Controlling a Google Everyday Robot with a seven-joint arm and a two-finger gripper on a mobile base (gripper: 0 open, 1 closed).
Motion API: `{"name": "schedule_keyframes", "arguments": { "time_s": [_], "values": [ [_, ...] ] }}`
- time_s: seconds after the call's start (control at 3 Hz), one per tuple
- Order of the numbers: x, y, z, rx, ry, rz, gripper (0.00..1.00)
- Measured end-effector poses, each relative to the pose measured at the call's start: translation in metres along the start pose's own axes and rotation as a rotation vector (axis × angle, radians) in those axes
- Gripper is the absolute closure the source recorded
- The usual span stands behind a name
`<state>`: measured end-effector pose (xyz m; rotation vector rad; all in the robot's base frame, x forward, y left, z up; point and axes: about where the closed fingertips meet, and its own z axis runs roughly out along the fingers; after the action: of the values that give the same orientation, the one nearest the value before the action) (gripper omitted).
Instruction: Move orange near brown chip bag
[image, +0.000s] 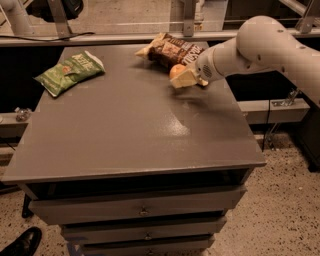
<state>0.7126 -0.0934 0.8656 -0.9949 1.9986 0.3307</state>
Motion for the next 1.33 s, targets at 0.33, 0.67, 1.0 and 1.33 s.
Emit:
{"name": "schedule_keyframes", "arguments": {
  "time_s": [0.33, 0.67, 1.0, 1.33],
  "values": [
    [0.009, -0.005, 0.012, 0.034, 0.032, 0.008, 1.00],
    [0.023, -0.028, 0.020, 0.092, 0.068, 0.020, 1.00],
    [0.031, -0.046, 0.021, 0.127, 0.088, 0.025, 1.00],
    [0.030, -0.046, 0.020, 0.127, 0.088, 0.025, 1.00]
  ]
}}
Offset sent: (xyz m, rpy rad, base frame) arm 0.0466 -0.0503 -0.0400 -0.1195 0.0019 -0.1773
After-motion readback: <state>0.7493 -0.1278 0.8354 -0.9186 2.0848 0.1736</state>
